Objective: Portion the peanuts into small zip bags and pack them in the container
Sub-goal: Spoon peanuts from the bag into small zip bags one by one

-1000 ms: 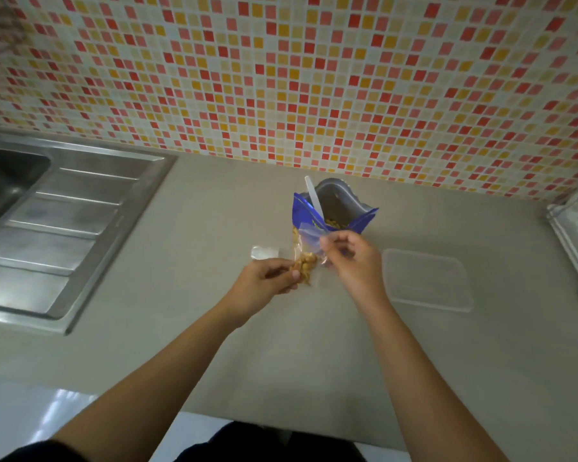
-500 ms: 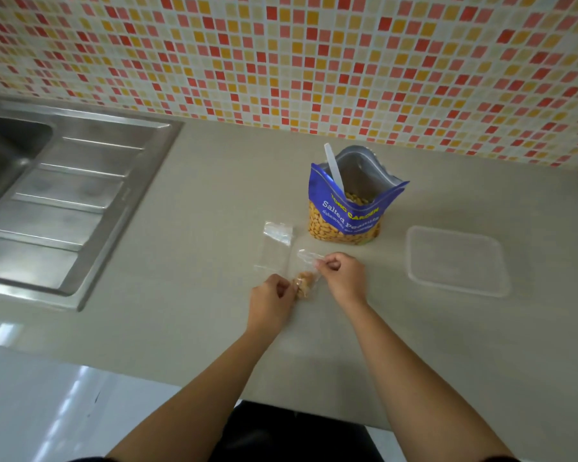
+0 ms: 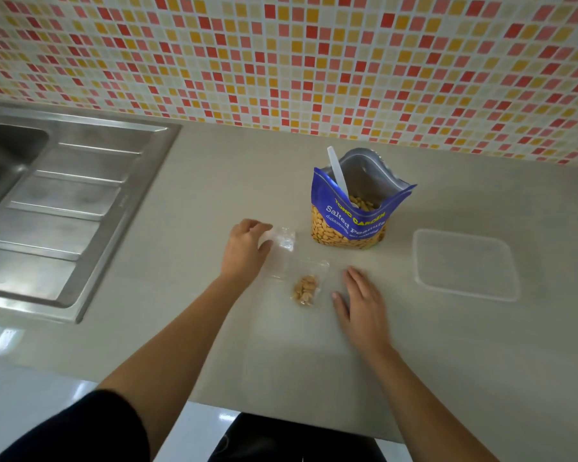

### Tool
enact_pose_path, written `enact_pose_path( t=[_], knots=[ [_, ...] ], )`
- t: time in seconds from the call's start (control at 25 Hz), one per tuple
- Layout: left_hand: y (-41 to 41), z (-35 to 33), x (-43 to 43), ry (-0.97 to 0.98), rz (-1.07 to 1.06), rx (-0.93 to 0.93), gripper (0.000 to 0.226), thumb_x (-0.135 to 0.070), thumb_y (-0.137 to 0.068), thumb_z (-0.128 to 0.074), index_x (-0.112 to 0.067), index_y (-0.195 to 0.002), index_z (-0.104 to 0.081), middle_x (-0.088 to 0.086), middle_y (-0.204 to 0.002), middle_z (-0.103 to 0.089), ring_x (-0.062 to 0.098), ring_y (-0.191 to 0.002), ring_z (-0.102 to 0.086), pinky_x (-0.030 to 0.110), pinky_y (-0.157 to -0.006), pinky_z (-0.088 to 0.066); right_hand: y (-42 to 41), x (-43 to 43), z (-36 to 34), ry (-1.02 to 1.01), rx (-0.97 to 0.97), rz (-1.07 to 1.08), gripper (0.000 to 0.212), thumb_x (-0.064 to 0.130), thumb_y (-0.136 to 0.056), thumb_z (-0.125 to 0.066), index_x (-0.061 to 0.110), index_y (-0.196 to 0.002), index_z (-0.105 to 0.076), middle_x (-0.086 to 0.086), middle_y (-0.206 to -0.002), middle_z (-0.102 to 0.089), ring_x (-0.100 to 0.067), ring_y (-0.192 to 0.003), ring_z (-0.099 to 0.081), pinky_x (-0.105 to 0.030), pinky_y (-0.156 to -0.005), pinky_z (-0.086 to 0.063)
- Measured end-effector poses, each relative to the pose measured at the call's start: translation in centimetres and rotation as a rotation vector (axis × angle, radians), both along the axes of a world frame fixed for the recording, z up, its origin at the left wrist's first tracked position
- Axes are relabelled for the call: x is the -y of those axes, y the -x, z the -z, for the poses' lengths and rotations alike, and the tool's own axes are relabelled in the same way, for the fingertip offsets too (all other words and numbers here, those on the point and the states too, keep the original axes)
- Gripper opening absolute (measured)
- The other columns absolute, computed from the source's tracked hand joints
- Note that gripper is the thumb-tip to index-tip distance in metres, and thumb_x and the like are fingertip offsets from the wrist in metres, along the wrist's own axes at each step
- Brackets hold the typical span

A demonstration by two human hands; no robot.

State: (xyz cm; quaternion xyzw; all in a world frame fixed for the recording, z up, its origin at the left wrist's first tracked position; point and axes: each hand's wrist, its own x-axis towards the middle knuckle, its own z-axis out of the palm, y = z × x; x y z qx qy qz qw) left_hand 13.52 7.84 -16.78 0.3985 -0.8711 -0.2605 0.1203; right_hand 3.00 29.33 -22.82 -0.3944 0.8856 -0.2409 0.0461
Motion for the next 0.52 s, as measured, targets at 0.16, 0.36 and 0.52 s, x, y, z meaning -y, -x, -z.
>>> enact_pose_path(
  t=[0.16, 0.36, 0.52],
  knots=[
    [1.1, 0.8, 1.7, 0.149, 0.225, 0.262, 0.046, -0.028, -0.087, -0.059, -0.028, -0.132, -0.049, 0.003, -0.144, -0.039, 0.027, -0.128, -0.037, 0.042, -0.101, -0.032, -0.6, -0.2, 0.3, -0.138, -0.073, -0.012, 0.057, 0.039, -0.089, -0.033, 0.006, -0.132, -0.050, -0.009, -0.140, -0.050, -0.027, -0.132, -0.044, -0.034, -0.107, -0.023],
    [1.0, 1.3, 1.4, 0.286, 0.254, 0.144, 0.027, -0.018, -0.076, -0.070, -0.014, -0.102, -0.066, 0.010, -0.131, -0.054, 0.035, -0.116, -0.051, 0.046, -0.089, -0.038, -0.7, -0.2, 0.3, -0.180, -0.120, 0.002, 0.055, 0.034, -0.089, -0.032, 0.006, -0.132, -0.049, -0.009, -0.139, -0.050, -0.027, -0.130, -0.046, -0.032, -0.106, -0.018],
    [0.6, 1.1, 1.4, 0.373, 0.315, 0.108, 0.011, -0.012, -0.070, -0.073, -0.013, -0.079, -0.068, 0.010, -0.112, -0.065, 0.035, -0.100, -0.060, 0.045, -0.074, -0.041, -0.7, -0.2, 0.3, -0.183, -0.117, -0.006, 0.056, 0.034, -0.090, -0.028, 0.006, -0.135, -0.047, -0.008, -0.142, -0.047, -0.026, -0.133, -0.042, -0.034, -0.112, -0.023]
  ],
)
